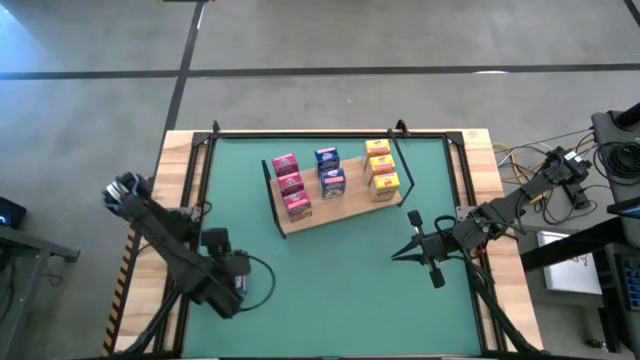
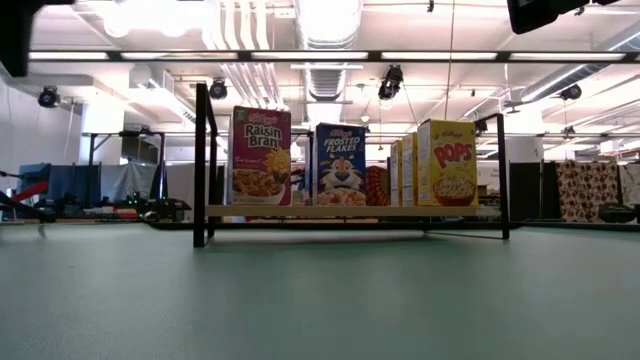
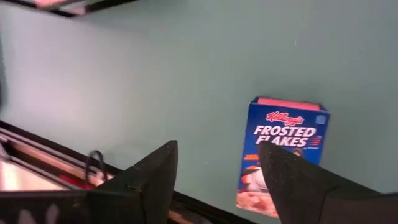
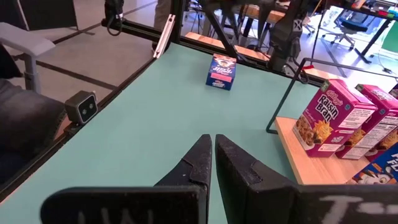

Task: Stack cereal on shelf
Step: Put the blue cereal box on the shelf aligned with the other blue cereal boxes

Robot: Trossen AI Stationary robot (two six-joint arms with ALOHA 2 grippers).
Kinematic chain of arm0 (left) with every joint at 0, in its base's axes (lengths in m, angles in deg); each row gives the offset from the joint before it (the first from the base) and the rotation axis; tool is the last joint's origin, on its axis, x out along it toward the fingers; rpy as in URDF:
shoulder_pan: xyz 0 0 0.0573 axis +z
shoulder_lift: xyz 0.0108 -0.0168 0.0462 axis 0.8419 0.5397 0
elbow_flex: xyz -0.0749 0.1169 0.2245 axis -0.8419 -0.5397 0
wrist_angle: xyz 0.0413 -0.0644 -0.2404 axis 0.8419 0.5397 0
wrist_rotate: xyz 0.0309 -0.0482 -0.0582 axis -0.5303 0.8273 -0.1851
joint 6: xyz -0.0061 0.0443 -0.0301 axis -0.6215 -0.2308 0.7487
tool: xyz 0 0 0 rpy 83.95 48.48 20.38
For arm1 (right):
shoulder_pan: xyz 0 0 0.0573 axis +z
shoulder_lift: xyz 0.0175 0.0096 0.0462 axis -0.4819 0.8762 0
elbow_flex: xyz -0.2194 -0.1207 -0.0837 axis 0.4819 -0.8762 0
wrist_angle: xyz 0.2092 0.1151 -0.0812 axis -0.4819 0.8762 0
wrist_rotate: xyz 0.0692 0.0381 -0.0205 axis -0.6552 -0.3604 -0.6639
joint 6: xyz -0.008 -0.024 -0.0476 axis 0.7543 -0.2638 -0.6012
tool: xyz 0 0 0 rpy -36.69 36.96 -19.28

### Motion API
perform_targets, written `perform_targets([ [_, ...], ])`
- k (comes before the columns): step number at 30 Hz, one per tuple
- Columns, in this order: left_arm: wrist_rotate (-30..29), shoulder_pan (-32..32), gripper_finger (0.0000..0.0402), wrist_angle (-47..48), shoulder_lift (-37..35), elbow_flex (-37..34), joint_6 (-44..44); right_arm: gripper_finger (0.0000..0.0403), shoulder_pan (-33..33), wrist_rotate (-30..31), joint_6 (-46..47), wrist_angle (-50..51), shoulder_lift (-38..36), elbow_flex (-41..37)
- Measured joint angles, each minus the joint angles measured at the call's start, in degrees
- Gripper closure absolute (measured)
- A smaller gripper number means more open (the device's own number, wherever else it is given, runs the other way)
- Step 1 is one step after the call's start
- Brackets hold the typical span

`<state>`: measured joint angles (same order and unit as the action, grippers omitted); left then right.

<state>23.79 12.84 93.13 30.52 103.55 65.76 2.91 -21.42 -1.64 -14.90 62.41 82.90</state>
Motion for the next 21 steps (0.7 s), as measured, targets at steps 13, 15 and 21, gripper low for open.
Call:
perform_targets([
  [13,1.10,-4.23,0.0227,-9.43,-10.67,-12.57,15.47,0.0390,0.01,-0.01,0.00,-0.07,0.00,0.00],
  [15,1.10,-4.21,0.0207,-9.34,-10.05,-12.59,15.41,0.0390,0.00,-0.01,0.00,-0.09,0.00,0.00],
  [21,2.68,-4.23,0.0119,-9.25,-7.04,-12.65,16.63,0.0390,0.00,0.00,0.00,-0.13,0.00,0.00],
])
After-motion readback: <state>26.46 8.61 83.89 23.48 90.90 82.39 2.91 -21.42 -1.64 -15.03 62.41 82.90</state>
